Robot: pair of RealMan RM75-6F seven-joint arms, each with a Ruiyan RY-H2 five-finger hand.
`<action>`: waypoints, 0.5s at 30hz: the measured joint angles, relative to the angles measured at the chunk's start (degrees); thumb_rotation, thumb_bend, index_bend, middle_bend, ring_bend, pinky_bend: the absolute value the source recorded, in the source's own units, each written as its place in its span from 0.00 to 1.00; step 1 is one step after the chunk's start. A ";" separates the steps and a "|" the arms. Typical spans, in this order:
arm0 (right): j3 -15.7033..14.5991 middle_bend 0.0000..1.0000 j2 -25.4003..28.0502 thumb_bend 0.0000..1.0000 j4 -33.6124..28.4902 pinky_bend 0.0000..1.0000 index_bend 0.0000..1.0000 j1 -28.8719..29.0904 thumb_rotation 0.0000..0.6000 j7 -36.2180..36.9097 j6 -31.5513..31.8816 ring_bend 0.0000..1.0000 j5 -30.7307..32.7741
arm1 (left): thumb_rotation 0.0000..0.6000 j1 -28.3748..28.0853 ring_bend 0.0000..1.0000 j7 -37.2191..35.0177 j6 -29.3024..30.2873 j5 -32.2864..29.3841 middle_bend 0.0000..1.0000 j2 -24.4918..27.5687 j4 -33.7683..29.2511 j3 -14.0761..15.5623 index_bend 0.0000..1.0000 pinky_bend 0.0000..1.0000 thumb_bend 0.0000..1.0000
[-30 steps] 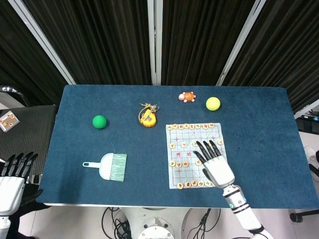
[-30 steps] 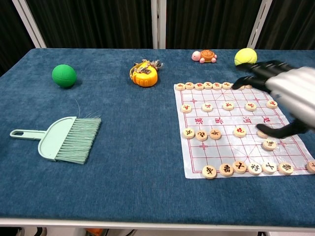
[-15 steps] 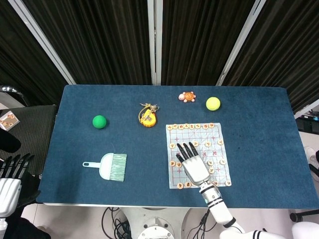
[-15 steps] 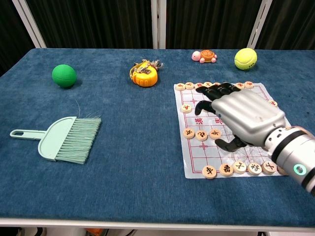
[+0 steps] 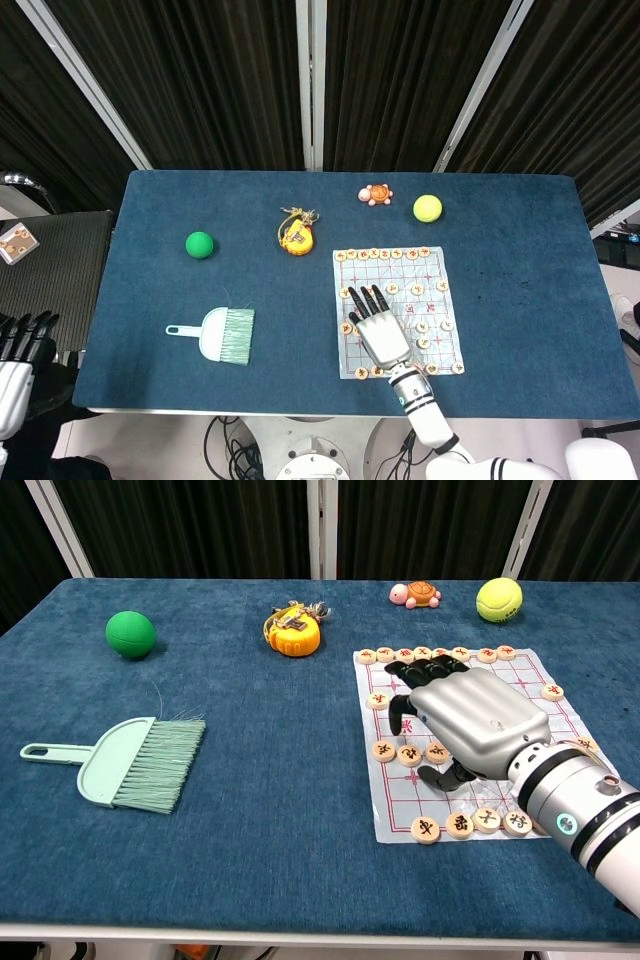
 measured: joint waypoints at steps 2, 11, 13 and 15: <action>-0.06 0.00 -0.19 0.23 0.30 0.00 0.42 0.23 1.00 -0.20 -0.07 0.00 0.46 | 1.00 0.12 0.00 -0.32 0.18 -0.04 0.05 0.02 0.27 -0.03 0.05 0.00 0.10; 0.10 0.02 -0.87 0.25 0.93 0.00 0.45 1.33 1.00 -0.06 0.32 0.00 2.02 | 1.00 0.51 0.00 -1.08 0.37 -0.38 0.05 0.59 0.94 0.00 0.05 0.00 0.10; 0.10 0.02 -0.94 0.26 1.04 0.00 0.47 1.60 1.00 -0.10 0.26 0.00 2.35 | 1.00 0.49 0.00 -1.09 0.35 -0.34 0.05 0.57 1.01 -0.05 0.05 0.00 0.10; -0.01 0.02 -1.00 0.26 1.13 0.00 0.49 1.78 1.00 -0.28 0.19 0.00 2.78 | 1.00 0.44 0.00 -1.08 0.32 -0.30 0.05 0.57 1.01 -0.10 0.05 0.00 0.10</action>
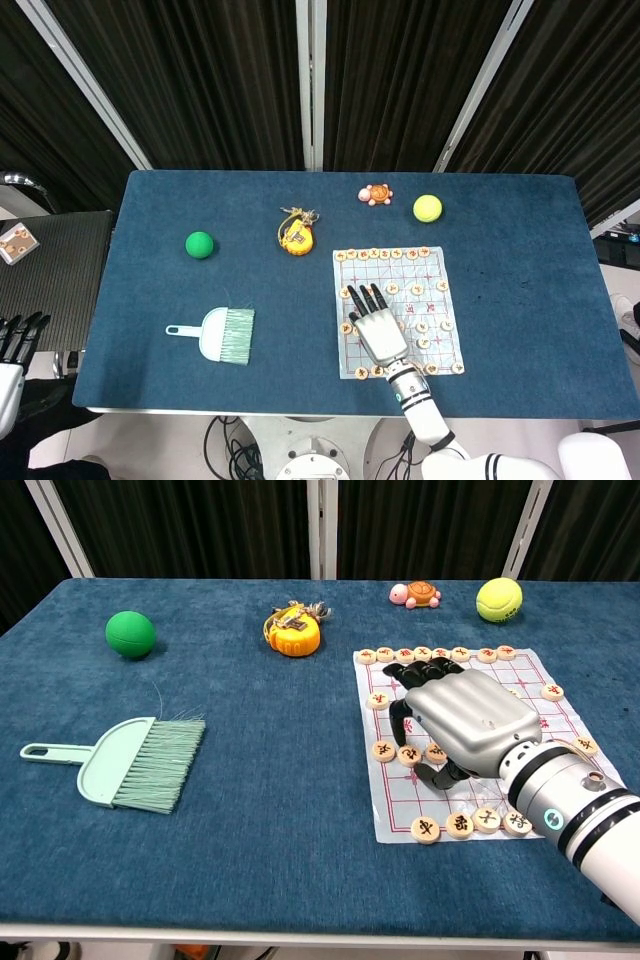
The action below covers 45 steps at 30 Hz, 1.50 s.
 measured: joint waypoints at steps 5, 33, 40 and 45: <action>-0.15 0.02 0.02 0.26 -0.07 0.00 0.53 0.43 1.00 -0.23 0.21 0.00 0.73 | 1.00 0.00 0.00 -0.07 -0.07 -0.04 0.05 0.02 0.03 -0.05 0.05 0.00 0.10; -2.02 0.03 9.97 0.28 -2.41 0.00 0.55 -2.95 1.00 8.75 5.04 0.00 -0.16 | 1.00 -0.15 0.00 1.23 -0.75 0.29 0.05 -0.13 -0.65 0.07 0.05 0.00 0.10; -2.56 0.03 9.84 0.28 -1.62 0.00 0.55 -2.83 1.00 9.40 4.64 0.00 -0.46 | 1.00 -0.50 0.00 2.10 -1.37 0.52 0.05 0.24 -1.20 0.15 0.05 0.00 0.10; -2.58 0.03 9.69 0.27 -1.41 0.00 0.52 -2.58 1.00 8.74 3.94 0.00 0.38 | 1.00 -0.57 0.00 2.03 -1.54 0.45 0.05 0.33 -1.27 0.15 0.05 0.00 0.10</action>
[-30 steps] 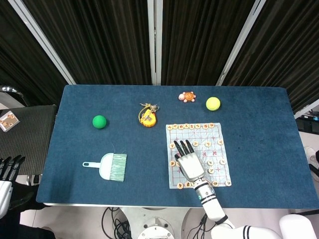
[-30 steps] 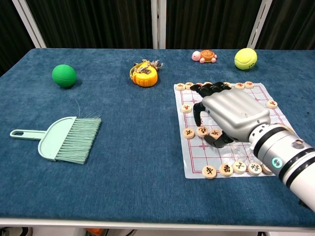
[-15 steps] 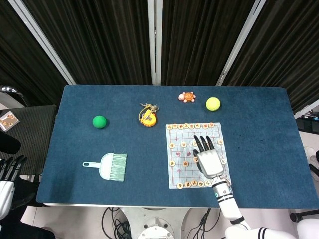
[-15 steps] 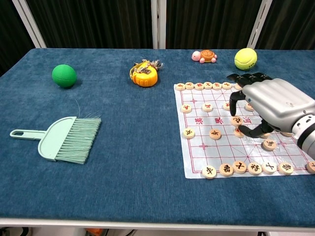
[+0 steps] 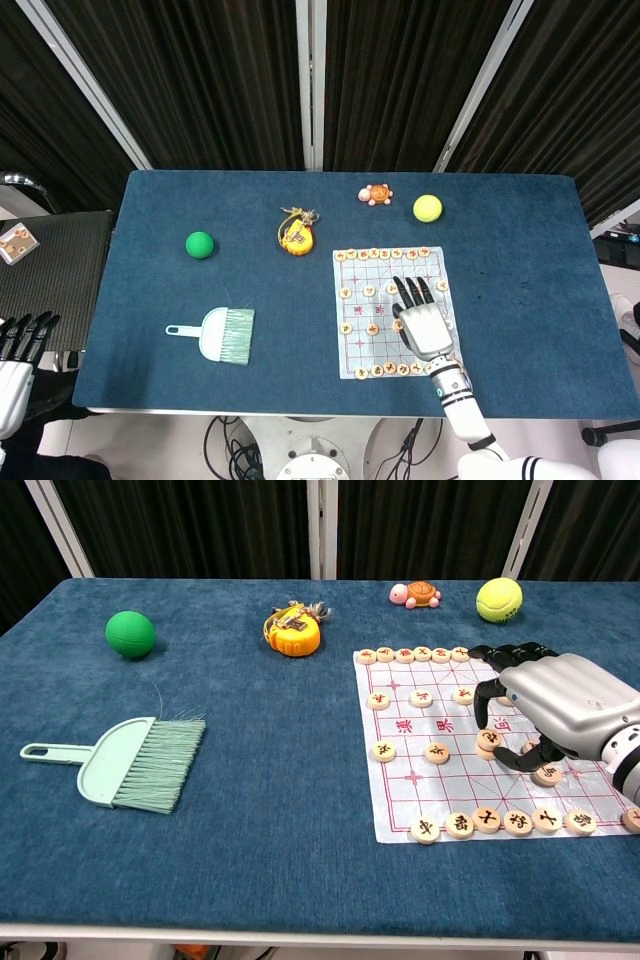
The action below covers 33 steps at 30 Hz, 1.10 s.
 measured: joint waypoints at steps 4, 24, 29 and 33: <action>-0.06 0.02 0.33 0.24 -0.78 0.00 0.42 0.18 1.00 -0.86 -0.84 0.00 1.16 | 1.00 0.00 0.00 -0.22 0.02 -0.10 0.05 -0.07 0.17 -0.05 0.05 0.00 0.10; -1.86 0.00 16.22 0.17 -12.10 0.00 0.00 -7.03 1.00 12.28 13.46 0.00 -9.42 | 1.00 -0.50 0.00 0.96 -0.14 0.06 0.05 0.94 -1.70 -0.51 0.05 0.00 0.10; -4.14 0.00 22.73 0.17 -10.09 0.00 0.00 -14.36 1.00 19.06 21.19 0.00 -11.04 | 1.00 -1.09 0.00 1.24 -1.02 -0.53 0.05 0.74 -1.74 -0.89 0.05 0.00 0.10; -5.32 0.00 25.56 0.17 -7.70 0.00 0.00 -19.99 1.00 24.32 25.90 0.00 -10.30 | 1.00 -1.36 0.00 1.50 -1.22 -1.07 0.05 0.37 -1.59 -1.32 0.05 0.00 0.10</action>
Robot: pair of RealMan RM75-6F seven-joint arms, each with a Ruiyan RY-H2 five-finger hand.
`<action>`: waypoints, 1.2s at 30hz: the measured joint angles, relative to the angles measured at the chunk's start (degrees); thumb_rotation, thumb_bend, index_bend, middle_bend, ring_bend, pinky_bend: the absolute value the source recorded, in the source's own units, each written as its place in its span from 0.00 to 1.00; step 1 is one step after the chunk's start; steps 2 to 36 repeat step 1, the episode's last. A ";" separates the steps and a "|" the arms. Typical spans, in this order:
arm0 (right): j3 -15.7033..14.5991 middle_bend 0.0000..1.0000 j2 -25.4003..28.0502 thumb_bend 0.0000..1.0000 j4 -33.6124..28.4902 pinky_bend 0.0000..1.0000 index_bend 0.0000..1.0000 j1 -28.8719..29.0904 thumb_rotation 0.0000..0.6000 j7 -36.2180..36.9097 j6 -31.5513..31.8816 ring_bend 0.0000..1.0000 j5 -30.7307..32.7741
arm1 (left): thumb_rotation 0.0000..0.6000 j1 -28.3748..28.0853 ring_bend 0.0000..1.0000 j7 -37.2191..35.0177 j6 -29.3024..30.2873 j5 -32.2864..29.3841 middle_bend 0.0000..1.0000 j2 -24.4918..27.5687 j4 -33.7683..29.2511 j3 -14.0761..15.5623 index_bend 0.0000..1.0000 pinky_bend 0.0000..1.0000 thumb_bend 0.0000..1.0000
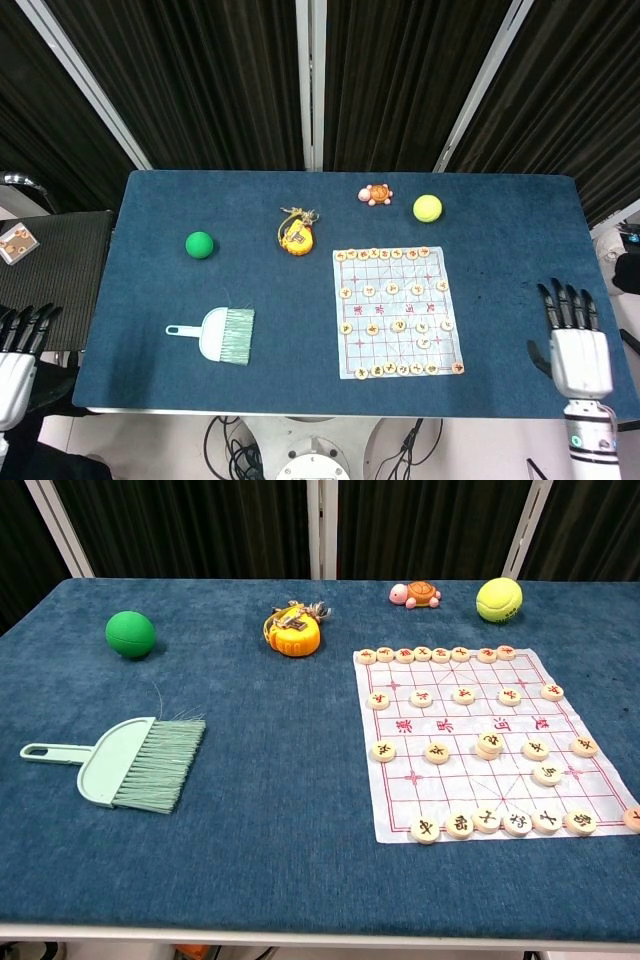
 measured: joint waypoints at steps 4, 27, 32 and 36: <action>-0.20 0.00 0.39 0.17 0.38 0.00 0.00 -0.80 1.00 1.23 0.50 0.00 0.09 | 1.00 -0.07 0.00 0.11 -0.08 -0.17 0.05 -0.23 0.12 -0.10 0.05 0.00 0.10; -0.20 0.00 0.39 0.17 0.38 0.00 0.00 -0.80 1.00 1.23 0.50 0.00 0.09 | 1.00 -0.07 0.00 0.11 -0.08 -0.17 0.05 -0.23 0.12 -0.10 0.05 0.00 0.10; -0.20 0.00 0.39 0.17 0.38 0.00 0.00 -0.80 1.00 1.23 0.50 0.00 0.09 | 1.00 -0.07 0.00 0.11 -0.08 -0.17 0.05 -0.23 0.12 -0.10 0.05 0.00 0.10; -0.20 0.00 0.39 0.17 0.38 0.00 0.00 -0.80 1.00 1.23 0.50 0.00 0.09 | 1.00 -0.07 0.00 0.11 -0.08 -0.17 0.05 -0.23 0.12 -0.10 0.05 0.00 0.10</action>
